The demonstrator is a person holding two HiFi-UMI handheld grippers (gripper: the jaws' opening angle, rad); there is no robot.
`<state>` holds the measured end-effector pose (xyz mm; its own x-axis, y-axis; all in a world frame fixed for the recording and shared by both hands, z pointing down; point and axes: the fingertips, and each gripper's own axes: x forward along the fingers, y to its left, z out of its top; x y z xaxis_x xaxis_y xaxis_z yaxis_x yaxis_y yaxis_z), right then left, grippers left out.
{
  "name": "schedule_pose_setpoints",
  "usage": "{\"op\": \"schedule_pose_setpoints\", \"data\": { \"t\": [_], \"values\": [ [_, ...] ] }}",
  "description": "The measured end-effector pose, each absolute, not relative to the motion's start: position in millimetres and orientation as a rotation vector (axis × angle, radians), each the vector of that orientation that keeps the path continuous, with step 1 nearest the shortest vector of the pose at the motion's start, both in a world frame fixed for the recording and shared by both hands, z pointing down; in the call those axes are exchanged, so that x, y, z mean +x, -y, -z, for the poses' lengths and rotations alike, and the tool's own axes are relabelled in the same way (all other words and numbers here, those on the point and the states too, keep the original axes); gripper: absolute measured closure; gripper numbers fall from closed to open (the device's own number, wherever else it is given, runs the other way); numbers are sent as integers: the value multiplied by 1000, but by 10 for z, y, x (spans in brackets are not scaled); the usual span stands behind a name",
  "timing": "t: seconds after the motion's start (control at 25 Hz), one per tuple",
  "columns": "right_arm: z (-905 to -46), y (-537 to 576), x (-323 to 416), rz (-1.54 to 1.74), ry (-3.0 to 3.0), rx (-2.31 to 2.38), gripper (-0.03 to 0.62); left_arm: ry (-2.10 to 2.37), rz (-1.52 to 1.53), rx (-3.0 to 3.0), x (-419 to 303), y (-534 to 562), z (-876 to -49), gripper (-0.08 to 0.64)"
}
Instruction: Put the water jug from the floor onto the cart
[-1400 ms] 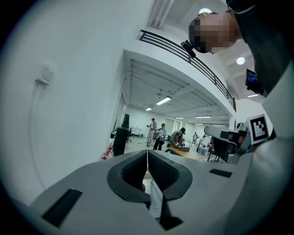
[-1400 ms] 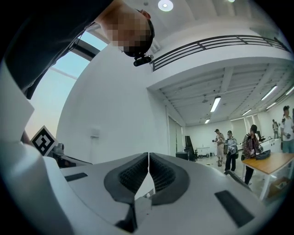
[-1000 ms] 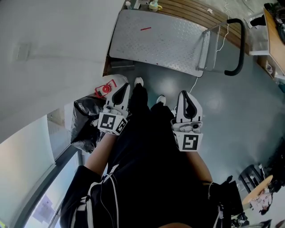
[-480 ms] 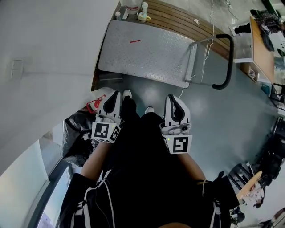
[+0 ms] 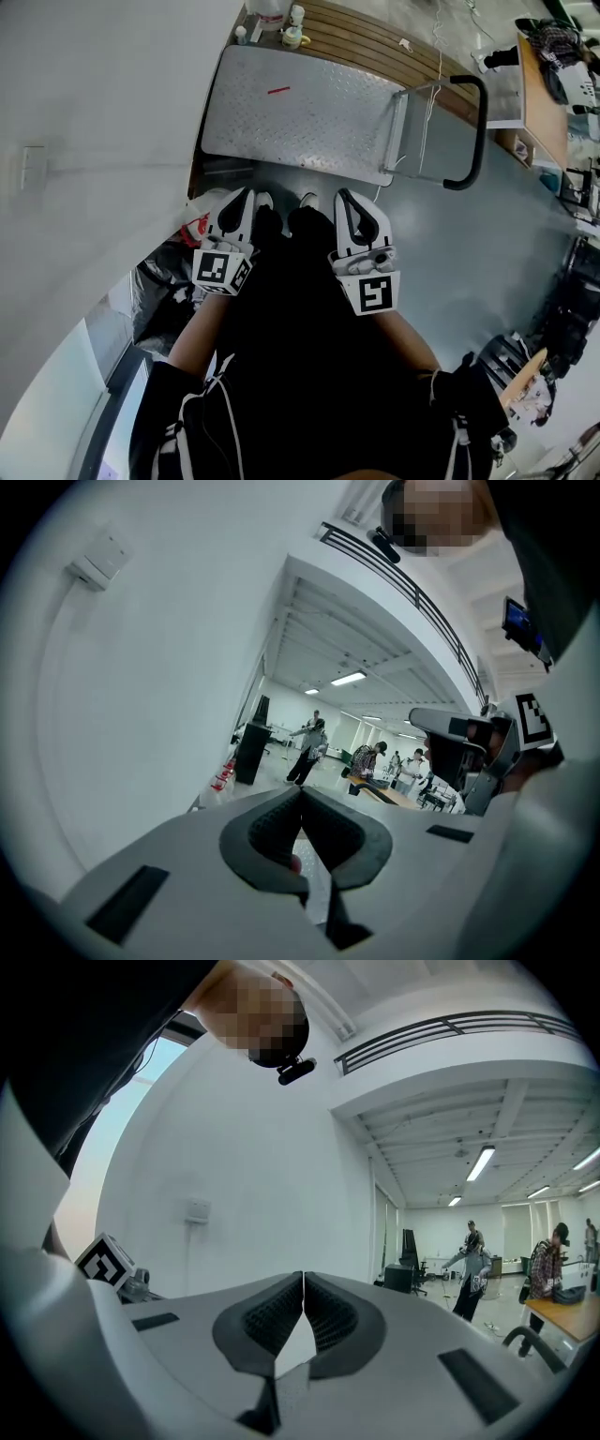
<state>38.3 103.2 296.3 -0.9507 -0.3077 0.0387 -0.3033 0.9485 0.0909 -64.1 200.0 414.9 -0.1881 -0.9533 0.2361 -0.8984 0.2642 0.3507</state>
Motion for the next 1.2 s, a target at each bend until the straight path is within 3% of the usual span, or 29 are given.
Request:
{"op": "schedule_pose_setpoints", "data": {
  "t": [0.24,0.64,0.76,1.2],
  "values": [
    [-2914,-937,255,79,3068,400,574,2178,126,1668,-655,-1970,-4152,541],
    [-3012,-1099,91,54,3075,208,574,2301,-38,1323,-954,-2531,-4824,538],
    [-3048,-1193,-35,52,3074,174,573,2250,-62,1292,-1013,-2714,-5104,444],
    [-3161,-1574,-344,87,3020,3,574,2116,-181,1146,-1067,-3350,-6180,409]
  ]
}}
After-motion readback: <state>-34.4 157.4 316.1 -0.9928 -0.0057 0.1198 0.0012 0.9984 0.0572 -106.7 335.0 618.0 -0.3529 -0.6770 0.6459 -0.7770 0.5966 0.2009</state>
